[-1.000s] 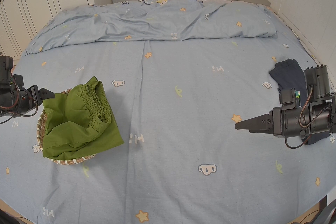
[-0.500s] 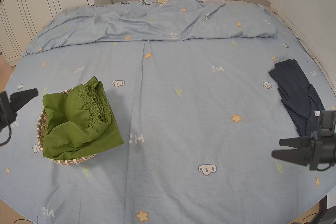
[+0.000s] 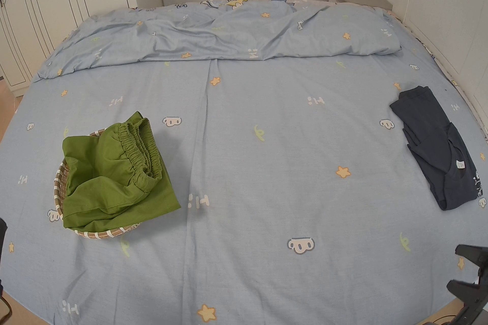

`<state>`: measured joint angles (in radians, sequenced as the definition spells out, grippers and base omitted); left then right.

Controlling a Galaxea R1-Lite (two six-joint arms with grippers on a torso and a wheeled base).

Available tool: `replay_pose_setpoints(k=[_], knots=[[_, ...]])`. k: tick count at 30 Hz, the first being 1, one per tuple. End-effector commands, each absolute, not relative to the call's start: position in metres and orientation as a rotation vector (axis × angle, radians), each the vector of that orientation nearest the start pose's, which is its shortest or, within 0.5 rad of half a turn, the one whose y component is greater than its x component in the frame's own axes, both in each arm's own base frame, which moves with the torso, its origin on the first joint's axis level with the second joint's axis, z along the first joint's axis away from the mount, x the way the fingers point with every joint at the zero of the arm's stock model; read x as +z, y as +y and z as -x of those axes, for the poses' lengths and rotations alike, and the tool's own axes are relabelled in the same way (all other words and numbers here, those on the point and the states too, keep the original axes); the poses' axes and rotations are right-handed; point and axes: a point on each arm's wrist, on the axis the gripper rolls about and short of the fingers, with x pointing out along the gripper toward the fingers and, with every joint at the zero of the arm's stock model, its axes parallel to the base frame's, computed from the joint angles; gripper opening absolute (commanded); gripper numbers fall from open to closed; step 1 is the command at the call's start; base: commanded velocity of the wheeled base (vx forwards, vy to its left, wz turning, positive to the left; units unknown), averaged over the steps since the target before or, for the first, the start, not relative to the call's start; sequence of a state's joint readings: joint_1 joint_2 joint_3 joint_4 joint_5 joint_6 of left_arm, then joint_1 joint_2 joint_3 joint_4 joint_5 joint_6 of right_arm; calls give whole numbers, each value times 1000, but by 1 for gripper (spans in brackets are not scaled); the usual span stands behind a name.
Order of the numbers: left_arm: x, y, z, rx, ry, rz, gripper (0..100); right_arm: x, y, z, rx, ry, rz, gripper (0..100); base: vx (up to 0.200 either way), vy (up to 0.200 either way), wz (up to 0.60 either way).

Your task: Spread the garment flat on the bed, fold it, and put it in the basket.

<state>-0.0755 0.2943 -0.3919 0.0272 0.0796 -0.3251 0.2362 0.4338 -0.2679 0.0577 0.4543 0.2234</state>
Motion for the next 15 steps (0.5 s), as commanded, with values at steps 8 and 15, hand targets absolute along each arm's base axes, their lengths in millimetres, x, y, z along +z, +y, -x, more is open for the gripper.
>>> replay_pose_setpoints(k=[8, 15], knots=[[140, 1, 38, 98, -151, 282, 100, 116, 5, 36, 539, 179, -242, 100, 0, 0, 0], [80, 0, 24, -1, -14, 86, 100, 89, 1, 24, 264, 197, -221, 100, 0, 0, 0]])
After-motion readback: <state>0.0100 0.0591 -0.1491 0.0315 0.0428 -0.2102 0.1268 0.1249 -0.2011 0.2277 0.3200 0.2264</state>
